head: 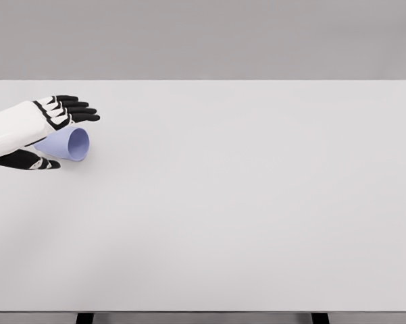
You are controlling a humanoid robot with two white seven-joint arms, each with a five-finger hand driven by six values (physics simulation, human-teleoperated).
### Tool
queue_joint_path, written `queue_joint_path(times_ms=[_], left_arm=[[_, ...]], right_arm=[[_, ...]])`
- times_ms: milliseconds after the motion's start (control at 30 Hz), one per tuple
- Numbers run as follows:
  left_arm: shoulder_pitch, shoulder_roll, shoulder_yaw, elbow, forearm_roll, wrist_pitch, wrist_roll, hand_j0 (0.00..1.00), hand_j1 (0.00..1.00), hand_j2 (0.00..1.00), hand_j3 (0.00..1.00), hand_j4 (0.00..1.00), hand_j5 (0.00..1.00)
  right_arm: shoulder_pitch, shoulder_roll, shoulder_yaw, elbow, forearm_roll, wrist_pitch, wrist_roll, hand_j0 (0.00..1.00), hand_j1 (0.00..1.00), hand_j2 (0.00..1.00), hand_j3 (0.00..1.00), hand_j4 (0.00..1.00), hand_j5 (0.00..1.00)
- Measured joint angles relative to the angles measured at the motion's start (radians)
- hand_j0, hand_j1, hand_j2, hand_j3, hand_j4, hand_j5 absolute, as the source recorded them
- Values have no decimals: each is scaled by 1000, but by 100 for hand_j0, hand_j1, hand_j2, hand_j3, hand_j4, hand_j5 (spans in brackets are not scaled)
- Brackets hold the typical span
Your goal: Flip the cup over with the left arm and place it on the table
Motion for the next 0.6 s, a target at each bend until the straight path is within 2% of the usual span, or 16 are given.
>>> queue_joint_path(times_ms=[500,600], left_arm=[[0,2,28,-1,8,0,5,100,100,100,100,100,100],[6,0,48,-1,35,0,6,100,100,100,100,100,100]], right_arm=[[0,0,1,4,2,0,-1,100,100,100,100,100,100],[0,0,1,4,2,0,-1,100,100,100,100,100,100]])
